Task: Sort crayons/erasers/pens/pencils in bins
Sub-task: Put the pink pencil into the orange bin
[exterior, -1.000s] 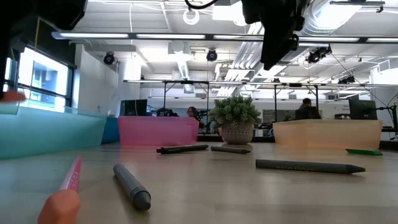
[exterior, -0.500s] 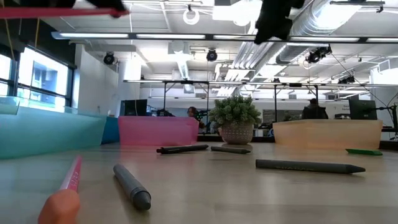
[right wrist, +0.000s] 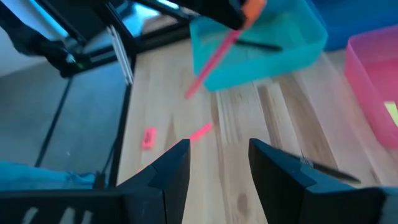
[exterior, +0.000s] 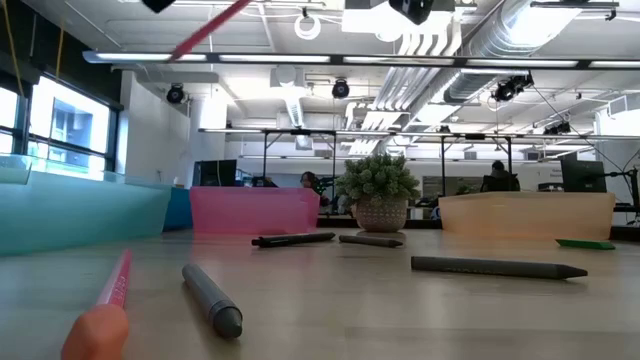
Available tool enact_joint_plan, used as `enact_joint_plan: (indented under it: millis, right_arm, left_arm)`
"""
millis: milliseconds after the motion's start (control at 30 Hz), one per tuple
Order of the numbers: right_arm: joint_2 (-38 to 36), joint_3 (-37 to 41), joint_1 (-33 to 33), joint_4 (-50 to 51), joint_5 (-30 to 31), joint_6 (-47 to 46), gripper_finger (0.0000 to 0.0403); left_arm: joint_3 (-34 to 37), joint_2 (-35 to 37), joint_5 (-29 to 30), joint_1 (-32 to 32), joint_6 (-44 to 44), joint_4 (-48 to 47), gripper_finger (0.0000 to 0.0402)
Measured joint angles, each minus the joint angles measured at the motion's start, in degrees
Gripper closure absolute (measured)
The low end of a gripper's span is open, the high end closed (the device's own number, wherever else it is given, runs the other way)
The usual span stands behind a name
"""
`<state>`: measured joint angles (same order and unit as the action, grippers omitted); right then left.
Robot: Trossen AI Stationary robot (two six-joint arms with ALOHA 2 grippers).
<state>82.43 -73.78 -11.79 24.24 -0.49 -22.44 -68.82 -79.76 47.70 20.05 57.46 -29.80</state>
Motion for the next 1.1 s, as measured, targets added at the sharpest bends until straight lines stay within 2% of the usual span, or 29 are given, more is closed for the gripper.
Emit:
enact_joint_plan:
  millis: [167, 367, 533, 933, 1100]
  right_arm:
    - [0.00, 0.00, 0.15, -3.42, 0.10, 0.02, 0.0247]
    - [0.00, 0.00, 0.17, -4.01, 5.18, 0.93, 0.0247]
    - [0.00, 0.00, 0.17, -4.62, 11.36, 1.56, 0.0247]
    - [0.02, 0.00, 2.51, -11.13, 12.46, 1.97, 0.0247]
    - [0.02, 0.00, 2.80, -11.62, 12.39, 1.97, 0.0280]
  left_arm:
    - [-0.02, -0.04, -2.07, -4.24, -11.96, 11.11, 0.0385]
    - [-0.02, -0.03, -8.62, -8.83, -21.86, 20.44, 0.0385]
    - [-0.02, -0.03, -13.80, -11.42, -26.62, 25.18, 0.0385]
    - [-0.02, -0.03, -21.19, -15.54, -34.48, 32.77, 0.0385]
    - [-0.02, -0.06, -21.98, -16.78, -36.77, 33.42, 0.0385]
